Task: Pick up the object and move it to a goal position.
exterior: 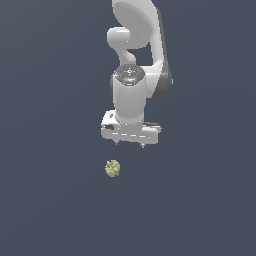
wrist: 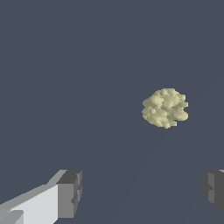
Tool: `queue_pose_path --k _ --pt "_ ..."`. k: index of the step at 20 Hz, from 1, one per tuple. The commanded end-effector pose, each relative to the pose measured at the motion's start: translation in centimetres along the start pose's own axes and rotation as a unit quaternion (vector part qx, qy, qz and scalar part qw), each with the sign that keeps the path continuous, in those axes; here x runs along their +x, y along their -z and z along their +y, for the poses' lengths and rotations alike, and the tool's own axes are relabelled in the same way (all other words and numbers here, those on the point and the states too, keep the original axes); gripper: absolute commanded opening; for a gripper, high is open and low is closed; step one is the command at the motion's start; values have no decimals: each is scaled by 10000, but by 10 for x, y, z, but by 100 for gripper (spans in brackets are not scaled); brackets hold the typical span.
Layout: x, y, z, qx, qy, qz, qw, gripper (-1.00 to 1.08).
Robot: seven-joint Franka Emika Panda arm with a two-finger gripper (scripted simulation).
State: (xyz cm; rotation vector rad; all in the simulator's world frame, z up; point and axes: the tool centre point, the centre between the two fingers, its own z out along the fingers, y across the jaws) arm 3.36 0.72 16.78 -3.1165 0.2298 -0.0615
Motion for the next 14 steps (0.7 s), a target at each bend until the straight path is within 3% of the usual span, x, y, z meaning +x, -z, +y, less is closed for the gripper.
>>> queue_pose_path --k 1,5,14 --pt "9 -10 9 -5 -370 -30 9993 100" --pt "24 -29 26 -27 -1077 -78 9942 100" --pt "47 -64 57 -103 -2269 -142 9738 100"
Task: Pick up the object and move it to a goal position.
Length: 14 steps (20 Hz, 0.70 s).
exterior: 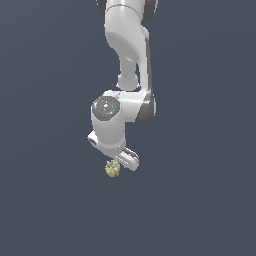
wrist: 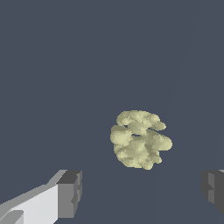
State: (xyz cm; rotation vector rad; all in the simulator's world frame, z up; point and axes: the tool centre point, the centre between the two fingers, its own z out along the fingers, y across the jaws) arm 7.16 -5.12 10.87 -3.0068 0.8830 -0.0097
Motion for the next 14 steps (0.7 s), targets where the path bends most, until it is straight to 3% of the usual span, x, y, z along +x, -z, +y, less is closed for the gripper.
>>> queue_pose_path --k 1,14 --pt "7 -7 4 -17 -255 -6 9997 100" --pt "16 -22 10 -47 -597 -18 9982 100"
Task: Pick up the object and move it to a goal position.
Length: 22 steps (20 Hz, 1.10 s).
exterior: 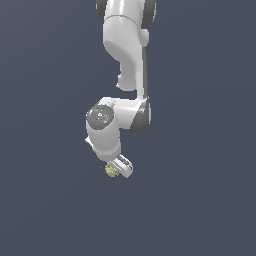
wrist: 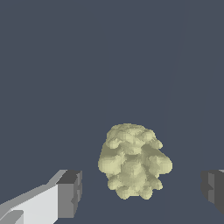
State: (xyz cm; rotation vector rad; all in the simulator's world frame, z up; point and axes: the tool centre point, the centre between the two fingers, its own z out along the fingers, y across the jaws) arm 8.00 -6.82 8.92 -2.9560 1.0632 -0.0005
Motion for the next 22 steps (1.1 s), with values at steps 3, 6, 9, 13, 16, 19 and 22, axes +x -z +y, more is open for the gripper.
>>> queue_pose_path --k 3,6,9,13,16,19,22 --pt "0 -13 0 -2 -7 -3 10000 100" --pt "-1 -31 1 -2 -17 -2 10000 100" --pt "-1 -44 1 -2 -26 -2 10000 100" --pt "0 -50 0 -2 -26 -2 10000 100" --pt "1 -49 0 -2 -26 -2 10000 -100" --pt "1 -49 0 -2 -26 -2 10000 -100" --pt "1 -49 0 -2 -26 -2 10000 -100"
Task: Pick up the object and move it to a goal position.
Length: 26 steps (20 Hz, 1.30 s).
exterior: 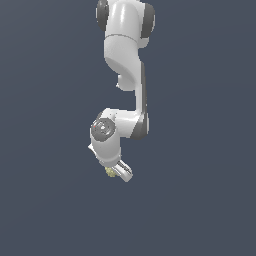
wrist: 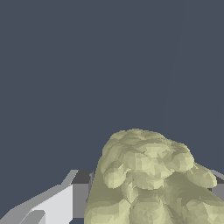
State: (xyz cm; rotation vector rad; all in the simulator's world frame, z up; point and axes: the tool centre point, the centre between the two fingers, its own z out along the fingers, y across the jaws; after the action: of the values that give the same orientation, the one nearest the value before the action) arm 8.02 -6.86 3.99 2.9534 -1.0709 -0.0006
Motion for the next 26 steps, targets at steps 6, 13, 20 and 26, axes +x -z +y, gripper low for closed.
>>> queue_pose_path --k 6,13,20,26 --pt "-1 1 0 1 0 1 10000 -100" --pt "-12 13 -2 1 0 1 10000 -100" --pt "-41 43 -6 2 0 -1 10000 -100" --pt "-79 84 -13 4 1 -2 10000 -100"
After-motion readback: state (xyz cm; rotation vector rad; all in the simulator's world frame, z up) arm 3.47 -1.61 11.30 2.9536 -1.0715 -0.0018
